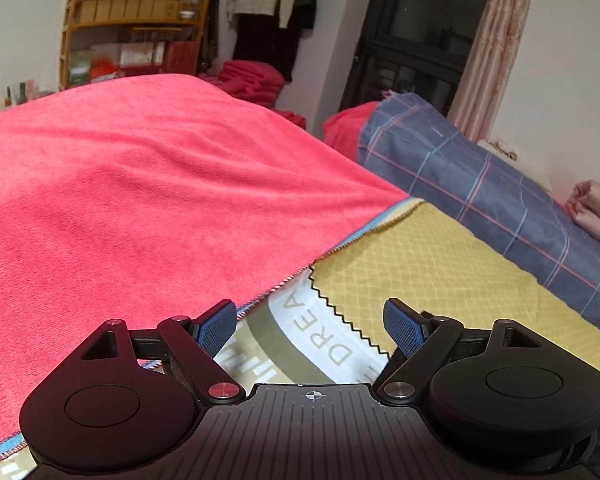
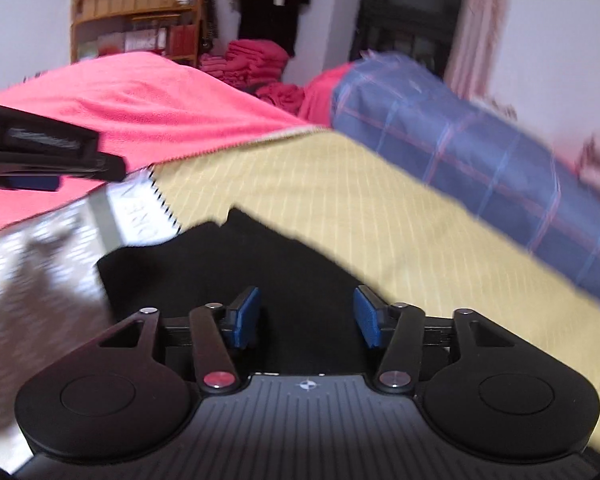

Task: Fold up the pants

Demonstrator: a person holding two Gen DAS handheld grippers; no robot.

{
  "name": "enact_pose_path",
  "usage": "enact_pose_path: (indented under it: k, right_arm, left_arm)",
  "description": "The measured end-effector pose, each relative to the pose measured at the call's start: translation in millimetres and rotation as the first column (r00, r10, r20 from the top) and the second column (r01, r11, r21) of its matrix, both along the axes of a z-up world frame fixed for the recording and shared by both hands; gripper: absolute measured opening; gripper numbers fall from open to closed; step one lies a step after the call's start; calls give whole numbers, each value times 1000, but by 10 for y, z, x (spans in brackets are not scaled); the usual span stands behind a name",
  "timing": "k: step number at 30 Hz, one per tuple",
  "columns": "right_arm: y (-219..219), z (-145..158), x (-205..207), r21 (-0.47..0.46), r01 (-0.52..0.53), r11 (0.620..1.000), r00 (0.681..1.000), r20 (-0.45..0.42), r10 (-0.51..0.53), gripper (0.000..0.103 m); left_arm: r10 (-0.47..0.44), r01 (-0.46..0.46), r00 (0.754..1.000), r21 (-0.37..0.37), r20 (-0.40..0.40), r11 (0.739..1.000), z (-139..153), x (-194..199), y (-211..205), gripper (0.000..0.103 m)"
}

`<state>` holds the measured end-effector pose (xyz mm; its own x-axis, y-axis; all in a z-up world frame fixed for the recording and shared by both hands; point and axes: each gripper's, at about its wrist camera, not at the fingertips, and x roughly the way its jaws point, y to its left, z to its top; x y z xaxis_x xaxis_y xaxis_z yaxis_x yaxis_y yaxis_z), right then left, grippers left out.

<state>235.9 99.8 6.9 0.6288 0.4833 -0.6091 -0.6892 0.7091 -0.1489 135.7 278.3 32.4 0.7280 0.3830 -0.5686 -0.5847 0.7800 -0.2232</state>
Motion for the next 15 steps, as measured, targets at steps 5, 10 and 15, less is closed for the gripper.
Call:
enact_pose_path:
  k: [5,10,15]
  right_arm:
    - [256,-184,193,-71,-72,995,997,-41,69,23]
    - [217,80,227,54,-31,998,999,32,30,5]
    - [325,-218,579,-21,86,996,995,-55,-87,10]
  left_arm:
    - [-7,7,1000,-28,-2,1000,-33,18,30,103]
    - [-7,7,1000,-12,5,1000,-18,7,-14,103]
    - [-23,23,1000,3,-20,1000,-64,74,-51,103]
